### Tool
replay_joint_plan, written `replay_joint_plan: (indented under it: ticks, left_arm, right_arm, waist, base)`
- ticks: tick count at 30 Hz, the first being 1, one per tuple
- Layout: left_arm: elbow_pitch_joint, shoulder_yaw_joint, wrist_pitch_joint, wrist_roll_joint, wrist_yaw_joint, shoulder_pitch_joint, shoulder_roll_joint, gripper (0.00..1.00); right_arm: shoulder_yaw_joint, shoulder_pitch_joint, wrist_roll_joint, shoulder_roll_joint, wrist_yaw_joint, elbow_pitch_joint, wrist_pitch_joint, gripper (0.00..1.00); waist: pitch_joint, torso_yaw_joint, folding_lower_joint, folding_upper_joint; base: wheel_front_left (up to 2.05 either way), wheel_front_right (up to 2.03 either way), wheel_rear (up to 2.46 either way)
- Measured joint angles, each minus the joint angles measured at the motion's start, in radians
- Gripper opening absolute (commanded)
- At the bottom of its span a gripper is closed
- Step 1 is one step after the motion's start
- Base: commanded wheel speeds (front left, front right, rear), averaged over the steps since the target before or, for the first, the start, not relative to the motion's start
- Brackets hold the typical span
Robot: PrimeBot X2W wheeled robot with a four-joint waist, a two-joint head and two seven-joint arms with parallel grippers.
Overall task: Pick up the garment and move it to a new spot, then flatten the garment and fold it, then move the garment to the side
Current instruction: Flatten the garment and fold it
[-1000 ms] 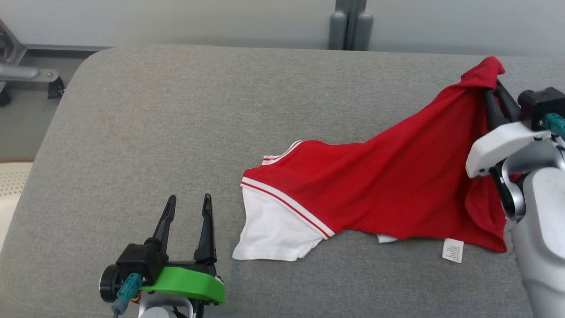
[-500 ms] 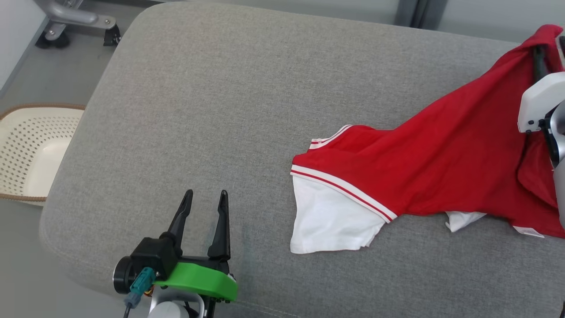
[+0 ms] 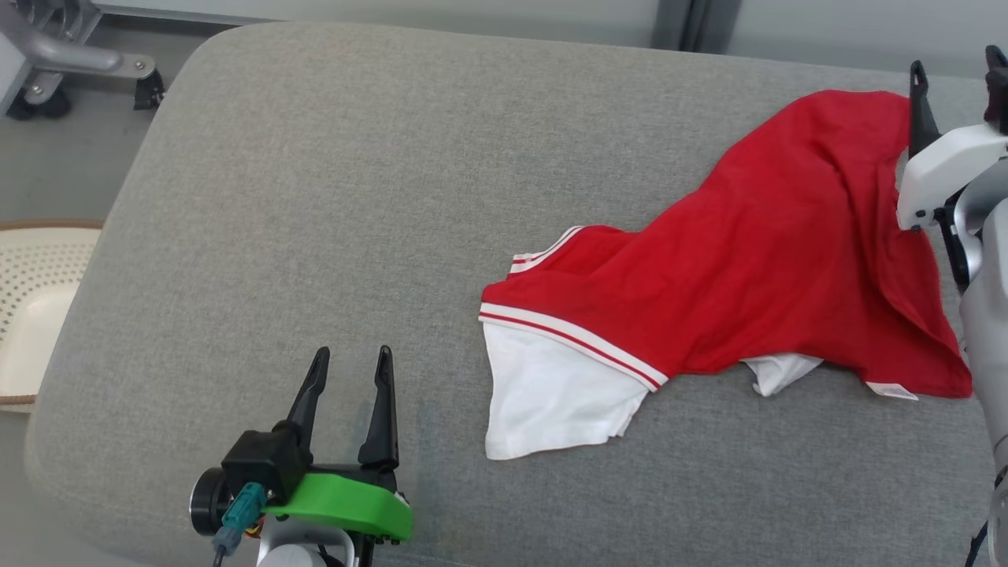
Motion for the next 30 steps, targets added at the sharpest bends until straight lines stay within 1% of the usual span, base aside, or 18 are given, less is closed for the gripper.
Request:
replay_joint_plan:
  ticks: [4, 7, 10, 13, 16, 20, 23, 27, 30]
  left_arm:
    - [0.006, 0.006, 0.0, 0.008, -0.003, 0.011, 0.0, 1.0]
    - [0.013, 0.01, 0.0, 0.014, -0.003, 0.014, 0.0, 1.0]
    - [0.023, 0.014, 0.0, 0.017, -0.006, 0.016, 0.0, 1.0]
    - [0.029, 0.018, 0.0, 0.017, -0.006, 0.02, 0.0, 1.0]
    - [0.034, 0.023, 0.0, 0.017, -0.007, 0.033, 0.0, 1.0]
    - [0.034, 0.025, 0.0, 0.007, -0.01, 0.041, 0.0, 1.0]
    - [0.029, 0.029, 0.0, -0.018, -0.011, 0.057, 0.0, 1.0]
    - [0.016, 0.047, 0.0, -0.032, -0.01, 0.089, 0.0, 1.0]
    - [0.004, 0.054, 0.0, -0.032, -0.01, 0.117, 0.0, 1.0]
  right_arm:
    - [0.03, 0.075, 0.076, 0.017, 0.0, -0.044, -0.007, 1.0]
    - [0.057, 0.149, 0.143, 0.042, 0.0, -0.148, -0.008, 1.0]
    - [0.075, 0.262, 0.219, 0.069, 0.0, -0.273, -0.009, 1.0]
    - [0.081, 0.375, 0.267, 0.082, 0.0, -0.387, -0.009, 1.0]
    - [0.069, 0.486, 0.314, 0.121, 0.0, -0.497, -0.009, 1.0]
    - [0.043, 0.644, 0.332, 0.173, 0.0, -0.646, -0.009, 1.0]
    - [0.039, 0.747, 0.334, 0.209, 0.0, -0.728, -0.009, 1.0]
    - [0.068, 0.835, 0.337, 0.237, 0.0, -0.794, -0.009, 1.0]
    - [0.089, 0.862, 0.342, 0.247, 0.0, -0.813, -0.009, 1.0]
  waist:
    - [-0.028, -0.048, 0.0, 0.0]
    - [-0.05, -0.085, 0.0, 0.0]
    - [-0.073, -0.123, 0.0, 0.0]
    - [-0.095, -0.156, 0.0, 0.0]
    - [-0.117, -0.184, 0.0, 0.0]
    - [-0.145, -0.215, 0.0, 0.0]
    - [-0.164, -0.23, -0.0001, 0.0001]
    - [-0.183, -0.246, -0.0001, 0.0]
    - [-0.194, -0.254, -0.0001, 0.0]
  base:
    - [0.0, 0.0, 0.0]
    - [0.0, 0.0, 0.0]
    - [0.0, 0.0, 0.0]
    - [0.0, 0.0, 0.0]
    - [0.0, 0.0, 0.0]
    - [0.0, 0.0, 0.0]
    - [0.0, 0.0, 0.0]
    - [0.0, 0.0, 0.0]
    - [0.0, 0.0, 0.0]
